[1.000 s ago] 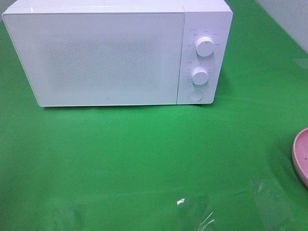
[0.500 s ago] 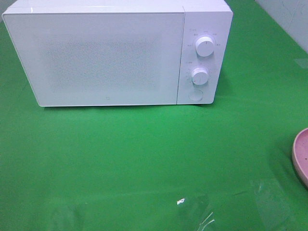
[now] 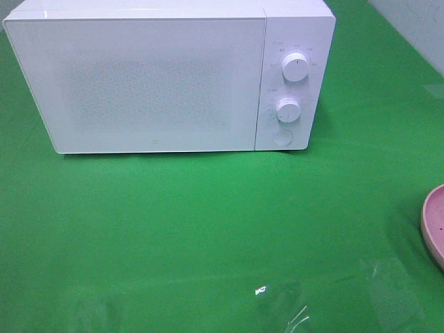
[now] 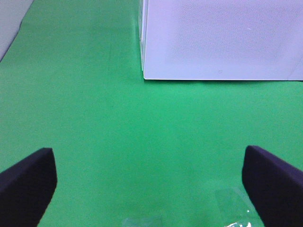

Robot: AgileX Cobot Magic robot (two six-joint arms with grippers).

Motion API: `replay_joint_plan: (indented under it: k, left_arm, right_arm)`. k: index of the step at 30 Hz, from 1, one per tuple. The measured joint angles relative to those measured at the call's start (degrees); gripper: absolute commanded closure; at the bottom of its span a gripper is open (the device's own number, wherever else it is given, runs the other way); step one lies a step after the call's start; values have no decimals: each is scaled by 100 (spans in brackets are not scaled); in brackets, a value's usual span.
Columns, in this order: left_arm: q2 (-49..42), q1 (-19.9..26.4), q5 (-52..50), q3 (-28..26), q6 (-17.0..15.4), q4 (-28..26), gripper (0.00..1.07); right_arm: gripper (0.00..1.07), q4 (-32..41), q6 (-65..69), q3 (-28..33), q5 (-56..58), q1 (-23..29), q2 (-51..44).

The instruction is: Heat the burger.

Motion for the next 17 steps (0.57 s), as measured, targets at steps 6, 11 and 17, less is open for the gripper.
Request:
replay_joint_plan:
  k: [6,11,17]
  left_arm:
    - [0,6,0,0,-6,-17,6]
    - [0,6,0,0,-6,-17,6]
    - [0,6,0,0,-6,-17,6]
  right_arm:
    - [34,0,0,0,0,0,0]
    - [34,0,0,0,0,0,0]
    - [34,0,0,0,0,0,0]
